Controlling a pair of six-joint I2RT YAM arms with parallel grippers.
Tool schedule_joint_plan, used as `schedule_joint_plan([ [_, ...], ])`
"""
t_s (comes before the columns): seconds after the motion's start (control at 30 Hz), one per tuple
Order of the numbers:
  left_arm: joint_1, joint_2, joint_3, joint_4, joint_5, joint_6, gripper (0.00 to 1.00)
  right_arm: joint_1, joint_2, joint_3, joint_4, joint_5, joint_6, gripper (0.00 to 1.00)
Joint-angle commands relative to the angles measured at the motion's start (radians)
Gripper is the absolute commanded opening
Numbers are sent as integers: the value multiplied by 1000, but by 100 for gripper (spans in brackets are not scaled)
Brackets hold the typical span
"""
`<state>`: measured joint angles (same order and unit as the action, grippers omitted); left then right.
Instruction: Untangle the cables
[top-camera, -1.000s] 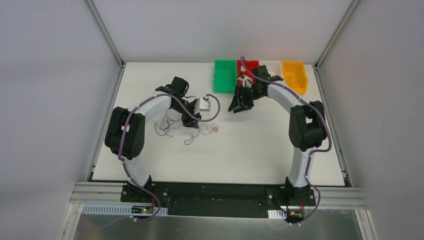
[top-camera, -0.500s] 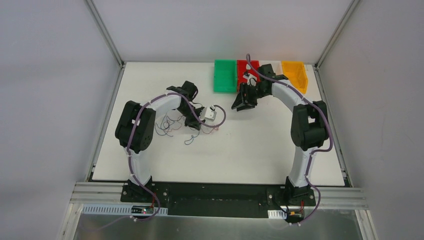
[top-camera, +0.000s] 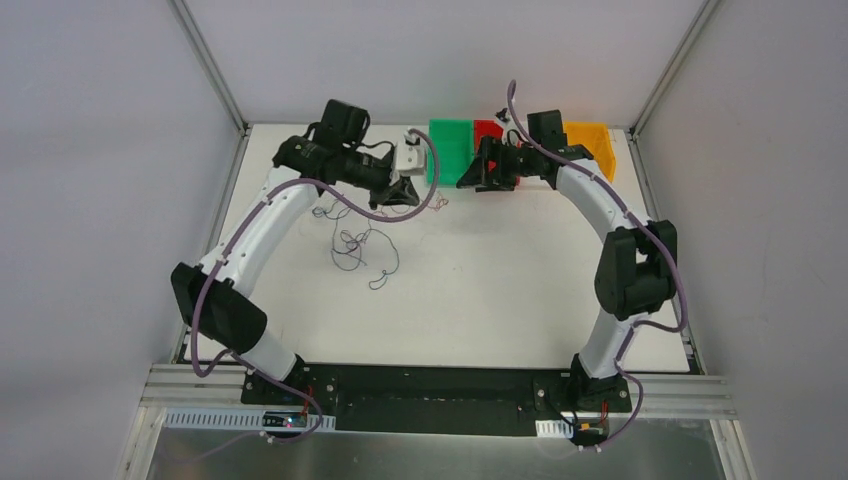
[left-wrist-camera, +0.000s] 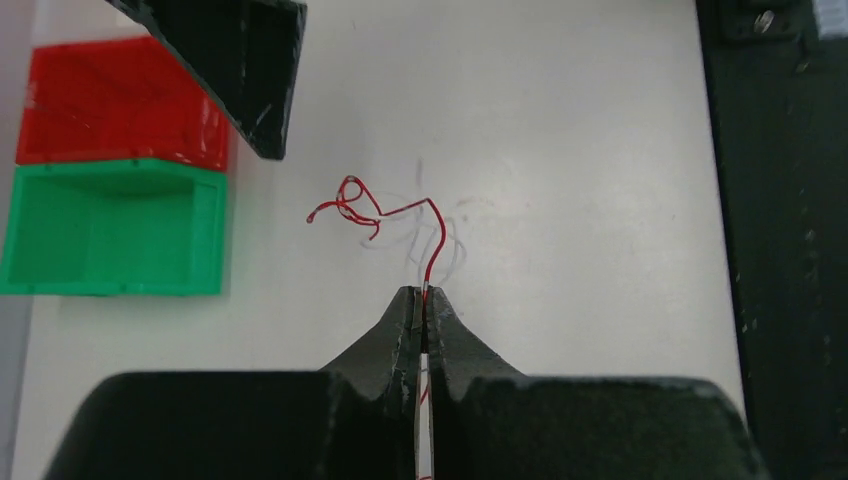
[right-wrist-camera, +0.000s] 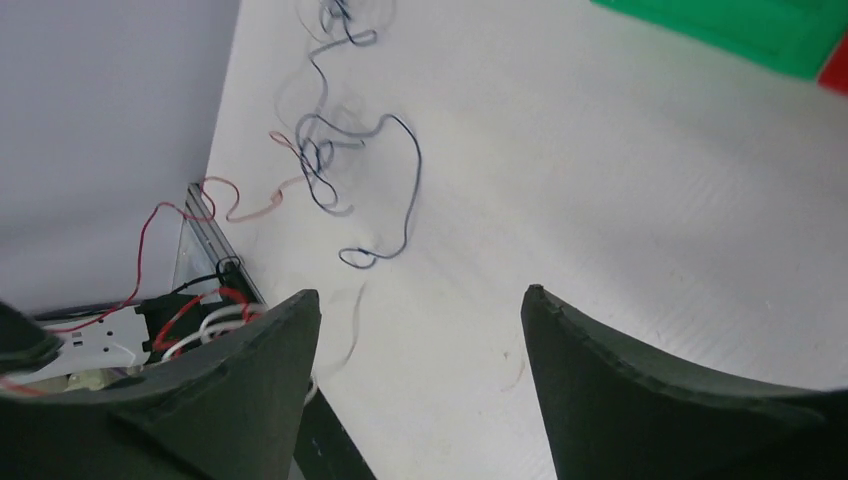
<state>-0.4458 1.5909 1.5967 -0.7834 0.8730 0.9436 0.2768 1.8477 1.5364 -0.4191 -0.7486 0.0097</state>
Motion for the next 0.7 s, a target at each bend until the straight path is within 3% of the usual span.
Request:
schedule_joint_plan([
  [0.0, -6, 18, 137, -30, 124, -399, 0, 43, -138, -2, 231, -10, 73, 78],
  [0.17, -4, 37, 228, 36, 155, -708, 0, 102, -213, -13, 406, 2, 119, 81],
  [0.37, 29, -52, 93, 312, 131, -982, 0, 137, -291, -67, 500, 56, 84, 81],
  [0.57, 98, -87, 11, 447, 138, -1159, 0, 143, -406, -196, 486, 41, 10, 79],
  [0.67, 105, -98, -3, 466, 155, -1183, 0, 186, -432, -266, 552, 88, -57, 85],
])
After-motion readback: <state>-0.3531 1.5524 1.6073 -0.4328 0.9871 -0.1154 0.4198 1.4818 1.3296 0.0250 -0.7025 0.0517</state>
